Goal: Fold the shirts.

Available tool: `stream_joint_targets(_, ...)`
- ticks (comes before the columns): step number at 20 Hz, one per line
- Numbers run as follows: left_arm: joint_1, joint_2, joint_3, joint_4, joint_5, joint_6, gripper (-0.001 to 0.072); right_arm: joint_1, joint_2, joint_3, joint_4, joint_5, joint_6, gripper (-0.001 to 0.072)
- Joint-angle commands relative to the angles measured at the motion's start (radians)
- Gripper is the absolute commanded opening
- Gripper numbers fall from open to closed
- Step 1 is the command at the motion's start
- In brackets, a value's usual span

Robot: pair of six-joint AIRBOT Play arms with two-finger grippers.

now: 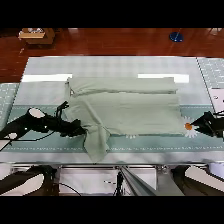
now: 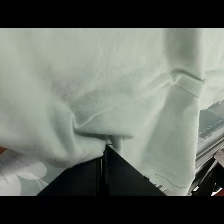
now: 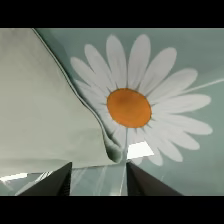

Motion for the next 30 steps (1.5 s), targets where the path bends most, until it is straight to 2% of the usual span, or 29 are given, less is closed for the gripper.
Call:
stream_joint_targets(1, -0.001, -0.001, 0.0, 0.0, 0.003, 0.004, 0.0021, -0.016, 0.006, -0.086, 0.011, -0.023, -0.017, 0.0466)
stream_joint_targets(5, -0.001, -0.001, 0.0, 0.0, 0.003, 0.004, 0.0021, -0.016, 0.006, -0.105, 0.022, -0.045, -0.015, 0.0461)
stream_joint_targets(8, -0.001, -0.001, 0.0, 0.0, 0.003, 0.004, 0.0021, -0.01, 0.006, -0.121, 0.092, -0.09, -0.005, 0.0456)
stream_joint_targets(11, -0.001, -0.001, 0.001, 0.0, 0.003, 0.004, 0.0021, 0.038, 0.006, -0.167, 0.076, -0.143, 0.018, 0.0439)
stream_joint_targets(13, -0.001, -0.001, 0.002, 0.0, 0.004, 0.012, 0.0021, 0.072, 0.006, -0.189, 0.06, -0.187, 0.04, 0.0301)
stream_joint_targets(14, -0.001, -0.001, 0.002, 0.002, 0.003, 0.015, 0.0021, 0.082, 0.006, -0.188, 0.07, -0.192, 0.039, 0.0141)
stream_joint_targets(15, -0.001, -0.001, 0.002, 0.002, 0.003, 0.015, 0.0021, 0.084, 0.006, -0.186, 0.103, -0.187, 0.022, 0.0031)
stream_joint_targets(18, -0.001, 0.029, 0.037, -0.004, -0.003, 0.014, 0.002, 0.084, 0.037, -0.143, 0.257, -0.085, -0.113, 0.003)
stream_joint_targets(20, -0.001, 0.095, 0.123, -0.041, -0.011, 0.015, 0.002, 0.084, 0.096, -0.085, 0.368, -0.051, -0.14, 0.0029)
stream_joint_targets(23, -0.001, 0.192, 0.325, -0.054, 0.004, 0.015, 0.002, 0.084, 0.169, 0.01, 0.612, -0.058, -0.177, 0.0029)
stream_joint_targets(24, -0.001, 0.206, 0.403, -0.037, 0.02, 0.014, 0.002, 0.089, 0.182, 0.053, 0.64, -0.059, -0.177, 0.0029)
stream_joint_targets(27, -0.001, 0.193, 0.573, 0.033, 0.084, 0.011, 0.002, 0.166, 0.188, 0.182, 0.578, -0.092, -0.154, 0.0029)
stream_joint_targets(30, 0.024, 0.127, 0.612, 0.085, 0.099, -0.02, 0.002, 0.268, 0.187, 0.24, 0.476, -0.314, -0.133, 0.0028)
